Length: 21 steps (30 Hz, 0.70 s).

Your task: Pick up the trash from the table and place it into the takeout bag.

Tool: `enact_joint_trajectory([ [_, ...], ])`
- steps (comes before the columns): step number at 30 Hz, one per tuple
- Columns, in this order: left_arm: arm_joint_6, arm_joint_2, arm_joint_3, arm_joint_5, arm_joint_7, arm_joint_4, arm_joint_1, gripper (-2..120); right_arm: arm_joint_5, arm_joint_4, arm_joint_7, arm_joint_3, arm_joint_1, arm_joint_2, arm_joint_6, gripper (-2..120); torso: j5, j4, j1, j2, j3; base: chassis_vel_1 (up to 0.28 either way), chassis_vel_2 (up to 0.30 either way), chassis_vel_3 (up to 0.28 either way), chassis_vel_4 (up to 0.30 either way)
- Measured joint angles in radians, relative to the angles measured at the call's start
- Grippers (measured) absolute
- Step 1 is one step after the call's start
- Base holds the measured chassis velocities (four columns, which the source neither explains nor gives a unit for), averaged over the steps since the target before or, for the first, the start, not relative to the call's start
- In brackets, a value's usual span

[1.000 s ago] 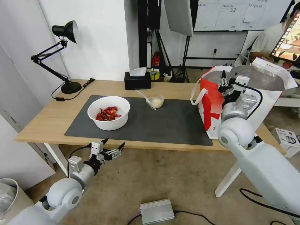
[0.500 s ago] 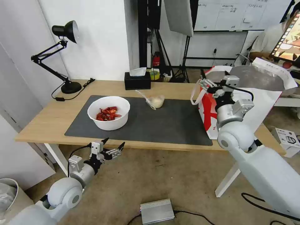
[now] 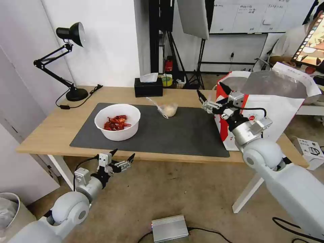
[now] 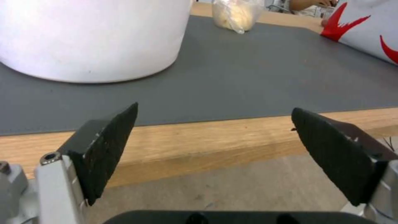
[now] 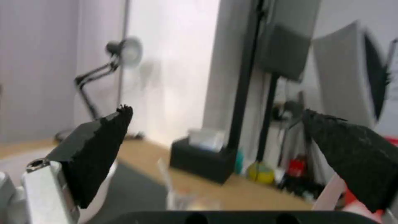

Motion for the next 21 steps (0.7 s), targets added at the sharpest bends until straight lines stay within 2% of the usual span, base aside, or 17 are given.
enact_joint_trajectory([
  [1,0.000,0.000,0.000,0.000,0.000,0.000,0.000,100,0.000,0.000,0.000,0.000,0.000,0.000,0.000,100,0.0000,0.0000,0.000,0.000,0.000,0.000,0.000,0.000,0.000],
  [3,0.000,0.000,-0.002,-0.001,0.001,-0.001,0.000,100,0.016,0.011,-0.024,0.017,-0.025,-0.009,-0.067,100,-0.0002,0.0000,0.000,0.000,0.000,0.000,0.000,0.000,0.000],
  [8,0.000,0.001,-0.004,-0.001,0.001,-0.002,0.000,100,0.030,0.023,-0.020,0.030,-0.048,-0.011,-0.155,100,-0.0001,0.0000,0.000,0.000,0.000,0.000,0.000,0.000,0.000],
  [11,0.000,0.001,-0.004,-0.001,0.001,-0.002,0.001,100,0.043,0.032,0.027,0.034,-0.056,-0.010,-0.245,100,-0.0001,0.0000,0.000,0.000,0.000,0.000,0.000,0.000,0.000],
  [21,0.000,0.004,-0.005,-0.002,0.001,-0.002,-0.002,100,0.046,0.035,0.062,0.035,-0.060,-0.004,-0.297,100,-0.0001,0.0000,0.000,0.000,0.000,0.000,0.000,0.000,0.000],
])
